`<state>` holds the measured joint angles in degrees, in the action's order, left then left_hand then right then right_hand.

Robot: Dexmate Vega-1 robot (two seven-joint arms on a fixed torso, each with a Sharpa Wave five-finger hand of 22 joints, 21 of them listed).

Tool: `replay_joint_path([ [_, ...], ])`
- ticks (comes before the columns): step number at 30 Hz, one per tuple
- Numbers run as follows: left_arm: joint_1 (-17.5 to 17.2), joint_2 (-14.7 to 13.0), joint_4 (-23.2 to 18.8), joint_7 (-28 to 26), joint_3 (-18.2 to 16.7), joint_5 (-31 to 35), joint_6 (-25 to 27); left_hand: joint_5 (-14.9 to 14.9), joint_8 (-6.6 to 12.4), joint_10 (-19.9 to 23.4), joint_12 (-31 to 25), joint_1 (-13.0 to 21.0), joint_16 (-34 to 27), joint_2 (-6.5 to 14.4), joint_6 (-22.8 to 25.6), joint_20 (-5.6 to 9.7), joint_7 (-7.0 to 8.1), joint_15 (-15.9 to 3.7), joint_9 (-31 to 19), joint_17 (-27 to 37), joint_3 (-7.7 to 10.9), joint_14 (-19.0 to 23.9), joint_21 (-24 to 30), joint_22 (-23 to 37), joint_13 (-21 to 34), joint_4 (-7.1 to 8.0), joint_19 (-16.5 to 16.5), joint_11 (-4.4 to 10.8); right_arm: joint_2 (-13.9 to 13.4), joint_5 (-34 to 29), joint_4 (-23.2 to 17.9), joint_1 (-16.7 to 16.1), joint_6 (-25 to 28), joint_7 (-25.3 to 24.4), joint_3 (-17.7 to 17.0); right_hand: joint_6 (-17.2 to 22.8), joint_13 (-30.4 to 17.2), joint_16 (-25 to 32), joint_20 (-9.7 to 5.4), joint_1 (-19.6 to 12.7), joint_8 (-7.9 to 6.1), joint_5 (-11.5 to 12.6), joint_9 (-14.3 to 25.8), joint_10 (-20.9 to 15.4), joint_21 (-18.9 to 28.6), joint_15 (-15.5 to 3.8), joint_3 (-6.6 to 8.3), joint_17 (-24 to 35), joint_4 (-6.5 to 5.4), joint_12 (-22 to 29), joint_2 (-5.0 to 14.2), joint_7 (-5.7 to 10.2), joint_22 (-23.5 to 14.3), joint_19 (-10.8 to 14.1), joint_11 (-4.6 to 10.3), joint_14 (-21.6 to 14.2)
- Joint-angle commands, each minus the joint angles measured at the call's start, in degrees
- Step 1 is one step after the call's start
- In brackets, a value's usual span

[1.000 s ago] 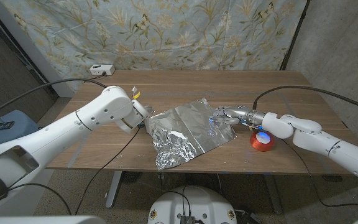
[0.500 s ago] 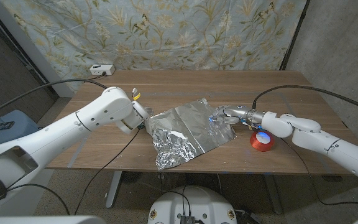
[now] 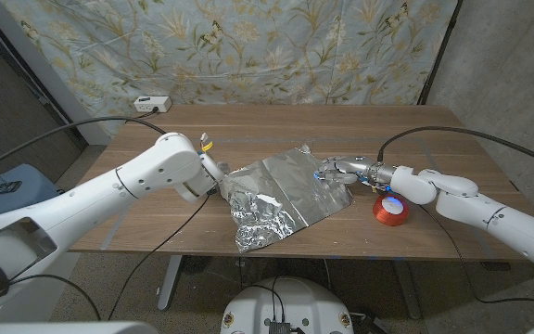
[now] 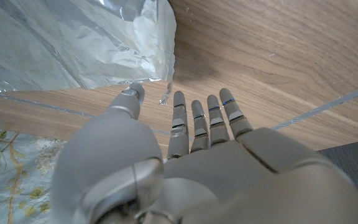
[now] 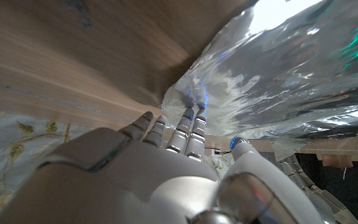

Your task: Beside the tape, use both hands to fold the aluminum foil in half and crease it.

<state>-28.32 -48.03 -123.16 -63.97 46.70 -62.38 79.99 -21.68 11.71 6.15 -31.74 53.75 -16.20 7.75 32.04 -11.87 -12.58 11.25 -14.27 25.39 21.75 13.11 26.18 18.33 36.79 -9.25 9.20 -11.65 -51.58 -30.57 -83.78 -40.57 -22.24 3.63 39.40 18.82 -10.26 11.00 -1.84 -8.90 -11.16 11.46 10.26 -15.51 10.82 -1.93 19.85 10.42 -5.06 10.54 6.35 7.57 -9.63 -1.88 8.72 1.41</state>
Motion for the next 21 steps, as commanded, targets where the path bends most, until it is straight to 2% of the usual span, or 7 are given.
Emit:
replay_joint_path([
  [1,0.6,0.0,-0.1,0.0,1.1,1.1,0.0,-0.5,0.27,0.4,-0.6,0.9,-0.4,0.0,0.7,-0.31,0.07,0.09,-0.2,0.4,0.33,0.7,0.4,0.1,0.4,-0.05,0.0,-0.13,0.0,0.3,0.7,0.2,0.0,-0.2,0.3,-0.2,-0.1,0.3,-4.29,0.4,0.21,0.1,0.2,-0.2,0.2,-3.09,-0.02,0.2,0.29,-0.1,0.13,0.07,-0.1,0.2,-0.20,0.1],
  [12,0.1,0.5,-0.3,0.0,1.7,2.9,0.0,-0.6,0.38,0.8,-1.1,1.6,-1.1,0.0,1.3,-0.32,0.08,0.04,-0.5,0.9,0.21,1.1,1.0,0.1,0.7,-0.01,0.1,-0.08,-0.5,0.7,0.3,-0.5,0.0,-0.5,0.1,-0.2,-0.1,0.3,-4.32,0.5,0.20,0.1,0.2,-0.3,0.2,-3.13,0.06,0.2,0.37,0.0,0.13,-0.01,-0.1,0.2,-0.35,0.1],
  [21,1.5,0.3,-0.3,0.0,4.9,5.3,0.0,-0.7,0.32,0.9,-1.5,2.6,-1.7,0.0,1.2,-0.33,0.11,0.02,-0.9,1.4,0.20,1.3,1.8,0.3,1.0,-0.07,0.3,-0.45,-0.4,0.8,0.4,-0.5,-0.3,-0.7,0.0,-0.1,-0.1,0.3,-4.31,0.5,0.18,0.1,0.2,-0.3,0.2,-3.14,0.11,0.2,0.42,0.0,0.12,0.03,-0.1,0.2,-0.25,0.1],
])
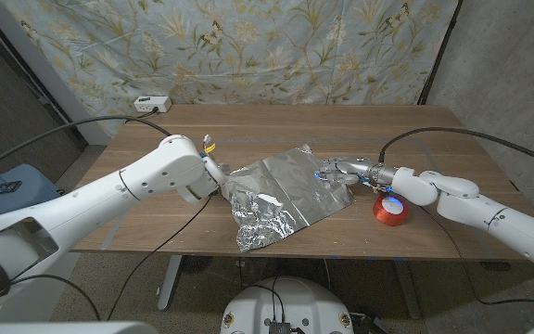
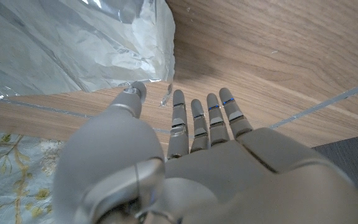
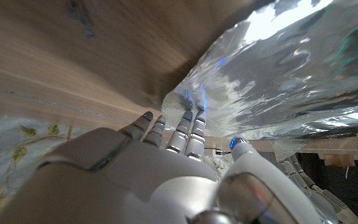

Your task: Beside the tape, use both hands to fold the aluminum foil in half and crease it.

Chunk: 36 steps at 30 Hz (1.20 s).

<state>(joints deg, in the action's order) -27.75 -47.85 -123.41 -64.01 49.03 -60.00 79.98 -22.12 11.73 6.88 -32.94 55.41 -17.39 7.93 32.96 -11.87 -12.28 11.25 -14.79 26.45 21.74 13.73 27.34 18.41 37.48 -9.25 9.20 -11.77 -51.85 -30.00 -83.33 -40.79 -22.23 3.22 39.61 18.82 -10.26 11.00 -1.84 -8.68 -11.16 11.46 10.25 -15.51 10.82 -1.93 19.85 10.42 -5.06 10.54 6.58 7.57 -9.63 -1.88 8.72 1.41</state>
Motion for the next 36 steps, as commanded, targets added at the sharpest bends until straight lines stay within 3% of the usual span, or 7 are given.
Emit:
replay_joint_path([
  [1,0.9,0.2,0.0,0.0,2.6,2.7,0.0,-0.3,0.30,0.2,-0.3,1.0,-0.5,-0.2,0.3,-0.33,-0.19,0.00,-0.4,0.3,0.21,0.7,0.6,0.3,0.3,-0.07,0.3,-0.31,-0.1,0.3,0.0,-0.2,-0.4,-0.3,-0.2,-0.1,-0.1,0.3,-4.30,0.3,0.18,0.1,0.2,-0.3,0.2,-3.12,0.12,0.2,0.43,0.0,-0.11,0.03,-0.1,0.2,-0.21,0.1],
  [6,2.7,0.0,0.9,0.0,4.3,1.2,0.0,-0.5,-0.03,-1.5,0.0,0.9,-0.3,-0.4,-0.7,-0.31,-0.15,0.08,-0.8,0.6,0.09,-0.2,1.3,0.6,0.9,0.36,-0.6,-0.42,0.0,0.4,0.3,-0.2,-0.6,-0.3,-0.1,-0.1,-0.1,0.3,-4.30,0.4,0.15,0.1,0.2,-0.4,0.2,-3.12,0.16,0.2,0.47,0.0,-0.12,0.04,-0.1,0.2,-0.21,0.1],
  [19,4.2,1.2,3.6,0.0,6.2,1.4,0.0,2.2,0.30,-4.0,-1.8,0.0,-1.4,-0.3,-3.3,-0.28,-0.16,0.26,-2.1,2.9,-4.06,-3.2,4.6,2.0,3.8,0.35,-4.1,-0.45,0.6,0.7,1.3,0.2,-0.8,-0.5,0.0,-0.1,-0.1,0.3,-4.30,0.4,0.15,0.1,0.2,-0.3,0.2,-3.09,0.28,0.2,0.59,0.0,-0.09,0.08,-0.1,0.3,-0.34,0.1],
  [24,4.3,1.7,4.2,0.0,6.4,2.2,0.0,0.9,1.57,-2.6,-3.7,4.2,-2.9,0.5,-0.6,-0.32,-0.16,-0.20,-5.5,3.3,-1.07,-1.2,8.3,1.5,5.0,0.19,-3.9,-0.43,0.7,0.9,1.4,0.3,-0.7,-0.5,0.0,-0.1,-0.1,0.3,-4.32,0.4,0.18,0.1,0.2,-0.3,0.2,-3.10,0.36,0.1,0.66,0.0,-0.05,0.11,-0.1,0.3,-0.18,0.1],
  [30,4.1,2.3,4.4,0.0,6.5,3.4,0.0,-0.6,3.87,-2.2,-7.0,6.4,-5.3,0.2,1.7,-0.39,-0.08,-0.48,-16.0,4.5,2.38,0.3,17.6,-2.6,9.0,0.29,-5.8,-0.39,0.4,1.2,1.3,0.1,-0.6,-0.6,-0.1,-0.2,-0.1,0.3,-4.27,0.4,0.19,0.1,0.2,-0.3,0.2,-3.12,0.44,0.1,0.73,0.0,-0.04,0.08,-0.1,0.3,-0.34,0.0],
  [34,3.9,2.5,4.0,0.0,6.6,4.6,0.0,-1.5,8.73,-1.7,-8.9,5.7,-7.1,0.1,2.2,-0.44,0.11,-0.49,-24.7,5.1,4.09,0.7,28.7,-6.3,12.4,0.29,-9.1,-0.41,0.2,1.2,1.3,-0.1,-0.7,-0.7,-0.2,-0.2,-0.1,0.3,-4.30,0.4,0.19,0.1,0.2,-0.3,0.2,-3.12,0.49,0.1,0.77,0.0,-0.02,0.13,-0.1,0.4,-0.36,0.0],
  [36,3.5,2.6,3.8,0.0,6.2,5.0,0.0,-1.6,11.04,-1.4,-9.2,5.6,-7.5,0.2,2.7,-0.45,0.15,-0.51,-26.6,5.2,4.58,1.2,30.8,-6.6,13.2,0.33,-9.6,-0.43,0.2,1.3,1.3,-0.1,-0.8,-0.7,-0.2,-0.2,-0.1,0.3,-4.31,0.4,0.19,0.1,0.2,-0.3,0.2,-3.13,0.51,0.1,0.79,0.0,-0.01,0.10,-0.1,0.4,-0.23,0.0],
])
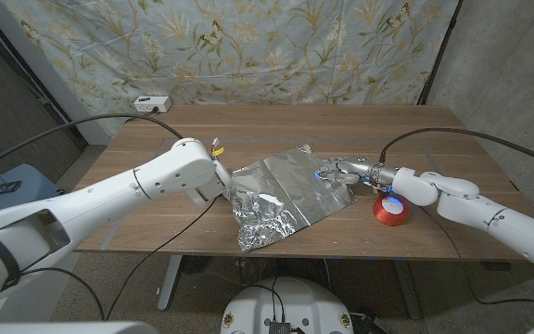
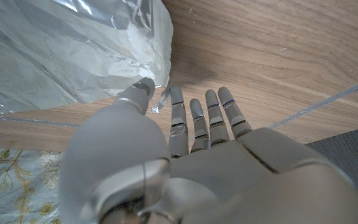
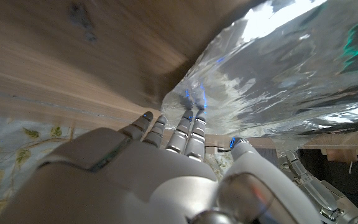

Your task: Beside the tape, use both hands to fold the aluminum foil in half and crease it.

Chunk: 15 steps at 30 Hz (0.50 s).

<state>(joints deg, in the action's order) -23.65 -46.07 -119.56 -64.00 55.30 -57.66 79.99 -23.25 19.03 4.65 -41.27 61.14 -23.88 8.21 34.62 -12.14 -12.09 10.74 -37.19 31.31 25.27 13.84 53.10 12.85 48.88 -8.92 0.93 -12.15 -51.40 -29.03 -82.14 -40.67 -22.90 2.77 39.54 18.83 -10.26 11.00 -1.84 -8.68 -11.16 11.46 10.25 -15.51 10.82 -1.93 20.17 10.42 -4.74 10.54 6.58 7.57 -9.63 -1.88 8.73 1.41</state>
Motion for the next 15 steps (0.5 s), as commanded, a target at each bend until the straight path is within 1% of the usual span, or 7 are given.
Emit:
replay_joint_path([
  [1,-0.6,0.8,-0.3,0.0,0.1,3.2,0.0,-0.4,4.89,1.8,-1.5,-0.2,-1.2,-0.4,1.9,-0.13,0.04,0.09,-4.9,0.2,1.04,1.6,5.8,-1.1,2.2,-0.15,-0.7,0.09,-0.3,0.2,0.2,-0.2,-0.2,-0.4,-0.1,-0.2,-0.1,0.3,-4.31,0.4,0.19,0.1,0.2,-0.2,0.2,-3.13,0.20,0.1,0.48,0.0,-0.01,0.07,-0.1,0.4,-0.25,0.0],
  [3,-1.2,0.9,-0.8,0.0,-0.3,4.2,0.0,-0.4,6.64,3.1,-2.3,0.4,-1.5,0.1,3.6,-0.19,0.12,-0.10,-5.8,0.1,1.56,2.7,6.5,-1.1,2.6,-0.32,0.1,0.54,-0.3,0.3,0.2,-0.1,-0.4,-0.4,-0.1,-0.2,-0.1,0.3,-4.29,0.4,0.19,0.1,0.2,-0.2,0.2,-3.14,0.22,0.1,0.50,0.0,-0.01,0.04,-0.1,0.4,-0.24,0.0],
  [6,-1.9,0.9,-1.3,0.0,-1.0,5.0,0.0,-0.7,8.34,4.5,-3.1,0.9,-1.8,0.8,4.6,-0.18,0.17,-0.14,-6.8,0.0,2.34,4.1,7.3,-1.2,3.1,-0.23,1.1,0.88,-0.3,0.2,0.2,-0.1,-0.5,-0.5,-0.1,-0.1,-0.1,0.3,-4.28,0.4,0.17,0.1,0.2,-0.2,0.3,-3.14,0.24,0.1,0.52,0.0,-0.02,0.02,-0.1,0.5,-0.31,0.0],
  [8,-1.8,0.8,-1.4,0.0,-0.9,4.6,0.0,-0.9,8.81,4.8,-3.3,1.1,-1.9,1.2,4.7,-0.19,0.18,-0.18,-7.2,0.0,2.65,4.4,7.5,-1.2,3.3,-0.15,1.3,1.04,-0.2,0.2,0.3,-0.1,-0.7,-0.6,-0.1,-0.2,-0.1,0.3,-4.26,0.5,0.17,0.1,0.2,-0.2,0.3,-3.14,0.26,0.1,0.55,0.0,-0.02,0.04,-0.1,0.5,-0.52,0.0],
  [13,-1.8,0.3,-2.5,0.0,-0.9,4.9,0.0,-1.1,9.78,5.2,-3.7,1.2,-2.1,1.1,5.1,-0.20,0.20,-0.28,-7.8,0.0,2.92,4.8,7.8,-1.2,3.7,-0.09,1.6,1.15,-0.4,0.3,-0.1,-0.3,-0.6,-0.4,-0.2,-0.2,-0.1,0.3,-4.28,0.5,0.19,0.1,0.2,-0.2,0.3,-3.16,0.31,0.1,0.59,0.0,-0.03,0.00,-0.1,0.5,-0.39,0.0],
  [15,-1.2,0.0,-3.0,0.0,-0.2,5.2,0.0,-1.2,10.15,5.5,-3.9,1.2,-2.1,1.1,5.1,-0.21,0.17,-0.31,-8.1,0.0,3.02,5.0,8.0,-1.2,3.9,-0.05,1.7,1.13,-0.4,0.4,-0.3,-0.4,-0.5,-0.4,-0.2,-0.2,-0.1,0.3,-4.26,0.5,0.20,0.1,0.2,-0.2,0.3,-3.18,0.33,0.1,0.62,0.0,-0.02,0.01,-0.1,0.5,-0.38,0.0],
])
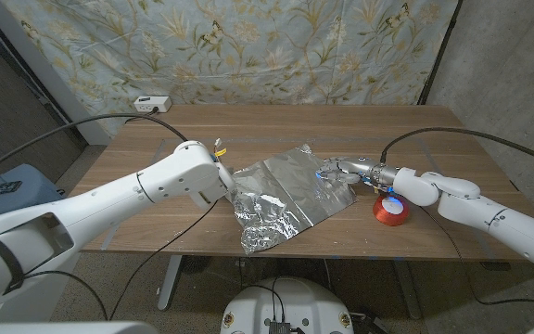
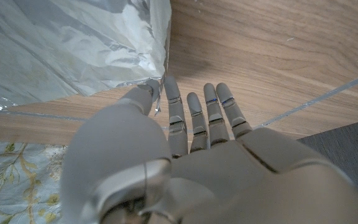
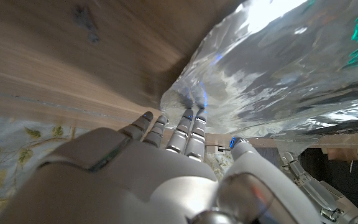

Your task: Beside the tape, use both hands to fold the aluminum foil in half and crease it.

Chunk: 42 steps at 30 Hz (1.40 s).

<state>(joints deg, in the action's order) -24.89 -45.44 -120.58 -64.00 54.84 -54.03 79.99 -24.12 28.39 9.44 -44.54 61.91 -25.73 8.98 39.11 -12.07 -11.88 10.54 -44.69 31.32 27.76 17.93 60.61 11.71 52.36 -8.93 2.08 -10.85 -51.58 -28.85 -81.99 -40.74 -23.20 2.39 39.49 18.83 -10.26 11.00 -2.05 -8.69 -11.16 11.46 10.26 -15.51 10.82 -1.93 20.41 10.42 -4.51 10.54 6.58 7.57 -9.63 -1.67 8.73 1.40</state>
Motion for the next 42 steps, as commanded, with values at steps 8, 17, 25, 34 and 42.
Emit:
replay_joint_path([
  [8,0.5,-1.0,-3.7,0.0,-0.1,1.7,0.0,-0.6,1.95,1.7,-1.3,0.4,-0.6,0.3,1.3,-0.28,0.77,-0.26,-1.1,-0.1,0.71,1.9,0.9,-0.1,0.9,-0.02,1.0,0.24,-0.2,0.2,-0.8,-0.6,0.0,-0.1,-0.3,-0.3,-0.1,0.3,-4.08,0.5,0.21,0.1,0.2,-0.1,0.3,-3.14,0.16,0.1,0.44,-0.1,-0.03,-0.02,-0.1,0.4,-0.46,0.0],
  [17,1.5,-1.1,-4.8,0.0,-0.1,2.3,0.0,-0.8,2.89,3.1,-2.1,0.1,-0.9,-0.1,2.8,-0.21,1.18,-1.10,-0.4,-0.5,0.74,3.5,1.6,-0.1,1.4,0.06,2.1,1.02,0.0,0.3,-0.9,-0.6,0.0,0.0,-0.3,-0.3,-0.1,0.2,-4.11,0.5,0.20,0.1,0.2,0.0,0.3,-3.18,0.25,0.1,0.53,-0.1,0.00,-0.08,-0.1,0.5,-0.45,0.0],
  [25,2.6,-0.8,-4.6,0.0,0.2,2.1,0.0,-0.9,3.39,3.9,-2.5,0.3,-1.1,-0.4,3.5,-0.17,1.50,-1.44,0.2,-0.7,0.81,4.3,2.1,-0.2,1.7,-0.17,2.9,1.27,0.3,0.4,-0.5,-0.3,0.0,0.0,-0.3,-0.3,-0.1,0.2,-4.13,0.5,0.19,0.1,0.2,0.1,0.3,-3.21,0.37,0.1,0.65,-0.1,0.03,-0.06,-0.1,0.5,-0.67,0.0],
  [34,3.8,-0.1,-3.6,0.0,0.6,1.8,0.0,-1.0,3.91,4.4,-2.7,0.5,-1.2,-0.4,3.7,-0.17,1.70,-1.70,0.3,-0.8,0.95,4.8,2.4,-0.3,1.7,-0.30,3.3,1.55,0.7,0.6,-0.4,-0.2,0.3,-0.2,-0.3,-0.3,-0.1,0.2,-4.16,0.4,0.21,0.1,0.2,0.1,0.3,-3.19,0.48,0.1,0.76,-0.1,0.07,-0.17,-0.1,0.5,-0.79,0.0],
  [42,3.7,1.2,-2.9,1.9,-0.1,4.3,0.0,-1.1,4.26,4.6,-2.6,0.7,-1.3,-0.4,3.8,-0.20,1.90,-1.80,0.5,-0.9,1.03,5.0,2.6,-0.3,1.5,-0.31,3.5,1.64,0.8,1.2,-0.4,-0.4,0.7,-0.1,-0.3,-0.3,-0.1,0.2,-4.21,0.4,0.18,0.1,0.2,0.1,0.3,-3.26,0.57,0.1,0.84,-0.1,0.07,-0.13,-0.1,0.6,-0.71,0.1],
])
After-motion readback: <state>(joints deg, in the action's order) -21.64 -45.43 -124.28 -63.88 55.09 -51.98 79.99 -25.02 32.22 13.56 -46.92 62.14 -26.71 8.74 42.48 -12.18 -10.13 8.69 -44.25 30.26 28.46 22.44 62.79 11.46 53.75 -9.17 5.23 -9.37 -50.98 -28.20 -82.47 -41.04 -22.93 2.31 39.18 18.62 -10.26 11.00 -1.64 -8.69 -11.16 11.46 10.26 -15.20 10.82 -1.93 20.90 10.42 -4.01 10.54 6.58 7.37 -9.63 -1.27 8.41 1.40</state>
